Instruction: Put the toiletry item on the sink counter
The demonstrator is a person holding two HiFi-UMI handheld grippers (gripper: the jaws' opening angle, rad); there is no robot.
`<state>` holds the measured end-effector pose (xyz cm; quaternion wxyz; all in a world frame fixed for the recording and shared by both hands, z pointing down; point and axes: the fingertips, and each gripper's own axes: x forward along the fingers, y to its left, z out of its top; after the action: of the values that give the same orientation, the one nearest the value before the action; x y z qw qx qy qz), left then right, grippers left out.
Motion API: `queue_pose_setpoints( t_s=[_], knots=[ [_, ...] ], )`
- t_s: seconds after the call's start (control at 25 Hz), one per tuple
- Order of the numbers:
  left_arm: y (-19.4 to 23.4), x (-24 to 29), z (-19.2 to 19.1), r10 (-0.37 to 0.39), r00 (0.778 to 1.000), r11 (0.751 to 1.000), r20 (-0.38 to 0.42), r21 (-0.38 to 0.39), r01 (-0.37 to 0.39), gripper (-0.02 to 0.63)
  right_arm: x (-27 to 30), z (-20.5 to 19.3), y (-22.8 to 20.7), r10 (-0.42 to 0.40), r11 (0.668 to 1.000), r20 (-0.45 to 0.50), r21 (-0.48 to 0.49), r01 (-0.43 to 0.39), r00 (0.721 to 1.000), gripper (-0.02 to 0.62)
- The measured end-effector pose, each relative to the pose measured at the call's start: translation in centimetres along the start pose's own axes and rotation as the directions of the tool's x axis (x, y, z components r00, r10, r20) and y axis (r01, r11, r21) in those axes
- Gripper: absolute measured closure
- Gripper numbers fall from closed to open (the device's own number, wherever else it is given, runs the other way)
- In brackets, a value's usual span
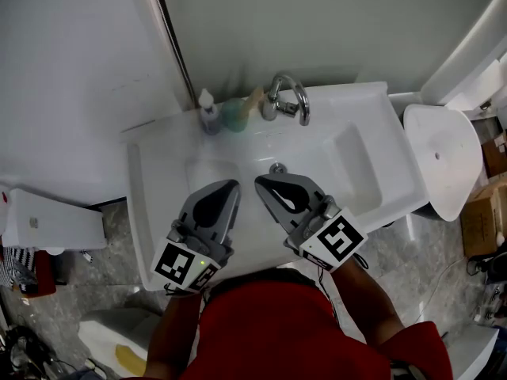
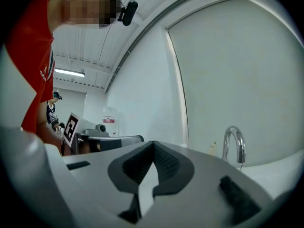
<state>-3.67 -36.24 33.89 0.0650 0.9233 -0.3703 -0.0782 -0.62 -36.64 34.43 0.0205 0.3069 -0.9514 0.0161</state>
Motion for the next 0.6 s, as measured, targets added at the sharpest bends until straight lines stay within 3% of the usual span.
queue_pose_setpoints(
  t_s=[0.6],
  knots=[
    [-0.80, -0.06, 0.23, -0.006, 1.000, 1.000, -0.003, 0.013, 0.007, 0.589, -1.00, 0.29, 0.81, 0.013, 1.000, 0.012, 0.007, -0.014, 1.000, 0.568]
  ],
)
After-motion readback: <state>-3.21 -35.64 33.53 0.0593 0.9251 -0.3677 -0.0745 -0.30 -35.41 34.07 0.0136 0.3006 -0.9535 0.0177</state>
